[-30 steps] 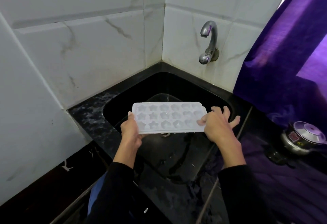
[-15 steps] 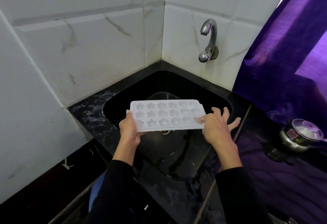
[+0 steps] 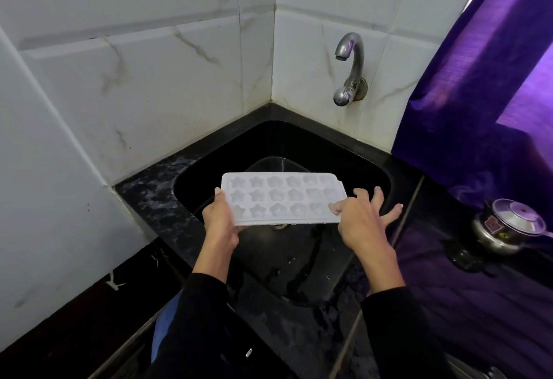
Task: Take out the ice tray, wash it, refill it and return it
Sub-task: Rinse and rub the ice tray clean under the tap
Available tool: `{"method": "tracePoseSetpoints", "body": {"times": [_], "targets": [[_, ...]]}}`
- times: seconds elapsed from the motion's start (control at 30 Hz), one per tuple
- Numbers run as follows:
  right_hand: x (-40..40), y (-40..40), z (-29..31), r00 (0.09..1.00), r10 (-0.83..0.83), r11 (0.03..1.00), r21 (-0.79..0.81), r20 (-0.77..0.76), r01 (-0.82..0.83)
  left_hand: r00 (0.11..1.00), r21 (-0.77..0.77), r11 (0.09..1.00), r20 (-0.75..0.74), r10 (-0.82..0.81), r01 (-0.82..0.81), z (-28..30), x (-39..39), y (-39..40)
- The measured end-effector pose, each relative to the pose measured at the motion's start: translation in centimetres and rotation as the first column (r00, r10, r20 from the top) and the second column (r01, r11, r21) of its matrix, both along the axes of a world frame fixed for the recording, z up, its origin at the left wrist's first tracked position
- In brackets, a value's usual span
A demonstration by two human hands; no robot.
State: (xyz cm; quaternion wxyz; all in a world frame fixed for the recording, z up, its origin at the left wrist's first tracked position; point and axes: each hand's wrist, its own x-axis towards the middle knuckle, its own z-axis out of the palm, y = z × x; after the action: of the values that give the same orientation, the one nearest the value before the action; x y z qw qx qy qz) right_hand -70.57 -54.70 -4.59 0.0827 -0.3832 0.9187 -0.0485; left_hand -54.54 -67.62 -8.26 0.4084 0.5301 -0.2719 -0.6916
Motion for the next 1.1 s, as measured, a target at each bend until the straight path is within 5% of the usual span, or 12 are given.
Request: {"method": "tracePoseSetpoints", "body": {"times": [0.37,1.1], "targets": [[0.1,0.4,0.5,0.997,0.076,0.989,-0.124,-0.012,-0.077,1.000,0.019,1.000,0.008,-0.024,0.024,-0.2,-0.6,0.2],[2.1,0.5,-0.1,0.993,0.109,0.992,-0.056,-0.035,-0.111,0.999,-0.009,0.999,0.031,-0.039,0.039,-0.1,-0.8,0.6]]}}
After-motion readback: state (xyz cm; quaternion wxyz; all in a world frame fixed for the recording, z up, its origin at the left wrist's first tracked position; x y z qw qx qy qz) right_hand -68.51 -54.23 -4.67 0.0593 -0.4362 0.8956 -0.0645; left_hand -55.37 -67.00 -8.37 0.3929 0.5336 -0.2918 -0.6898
